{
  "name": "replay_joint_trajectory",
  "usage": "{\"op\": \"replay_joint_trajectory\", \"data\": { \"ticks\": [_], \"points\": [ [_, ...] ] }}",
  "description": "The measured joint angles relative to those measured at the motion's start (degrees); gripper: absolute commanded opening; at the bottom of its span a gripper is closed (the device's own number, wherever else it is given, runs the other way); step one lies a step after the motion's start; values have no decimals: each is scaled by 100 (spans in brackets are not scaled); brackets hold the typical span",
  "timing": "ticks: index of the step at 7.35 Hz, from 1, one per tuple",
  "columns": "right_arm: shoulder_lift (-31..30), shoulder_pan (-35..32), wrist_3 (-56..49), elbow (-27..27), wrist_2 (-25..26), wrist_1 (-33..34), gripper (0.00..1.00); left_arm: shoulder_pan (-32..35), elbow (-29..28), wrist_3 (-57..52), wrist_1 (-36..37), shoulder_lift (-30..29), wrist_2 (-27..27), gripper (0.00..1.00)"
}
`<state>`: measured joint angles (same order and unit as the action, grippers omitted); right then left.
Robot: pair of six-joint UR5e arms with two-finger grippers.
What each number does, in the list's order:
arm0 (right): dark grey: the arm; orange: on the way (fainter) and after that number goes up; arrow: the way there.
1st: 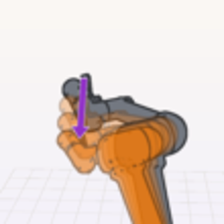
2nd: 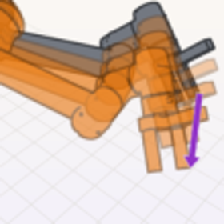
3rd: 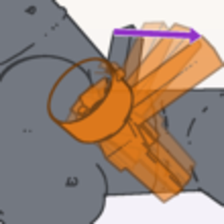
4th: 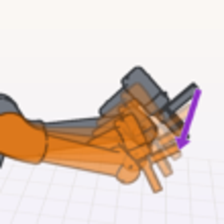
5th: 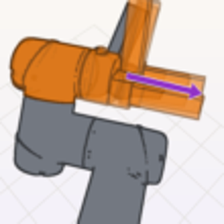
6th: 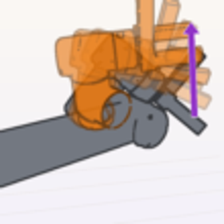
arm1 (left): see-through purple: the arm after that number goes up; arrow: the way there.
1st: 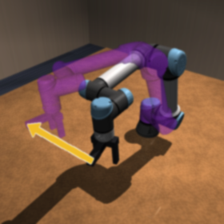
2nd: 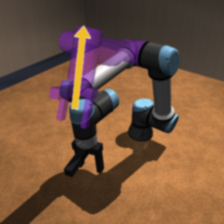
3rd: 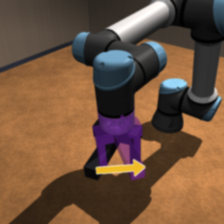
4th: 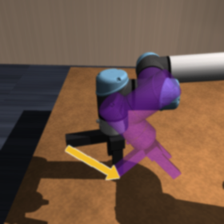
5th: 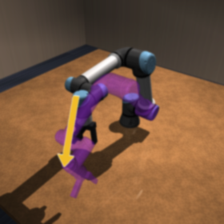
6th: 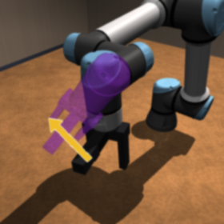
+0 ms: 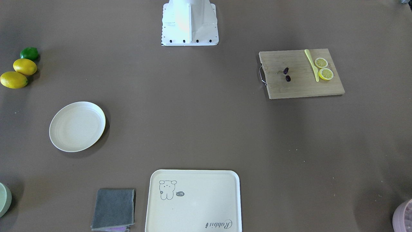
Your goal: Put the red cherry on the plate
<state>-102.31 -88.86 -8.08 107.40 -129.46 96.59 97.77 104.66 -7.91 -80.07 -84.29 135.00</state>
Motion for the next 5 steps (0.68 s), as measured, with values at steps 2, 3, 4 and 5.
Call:
{"op": "replay_joint_trajectory", "data": {
  "ticks": [2, 3, 4, 5],
  "points": [
    [9, 0, 0, 0, -13, -2, 100, -19, 41, -14, -10, -4, -2, 98],
    [16, 0, 2, 2, -21, -5, 100, -23, 101, -21, -22, -16, -3, 98],
    [33, 0, 10, 13, -27, -70, 100, -18, 169, -23, -30, -47, -11, 98],
    [42, -1, 44, 21, -41, -382, 100, -2, 249, -18, -35, -87, -13, 98]
  ]
}}
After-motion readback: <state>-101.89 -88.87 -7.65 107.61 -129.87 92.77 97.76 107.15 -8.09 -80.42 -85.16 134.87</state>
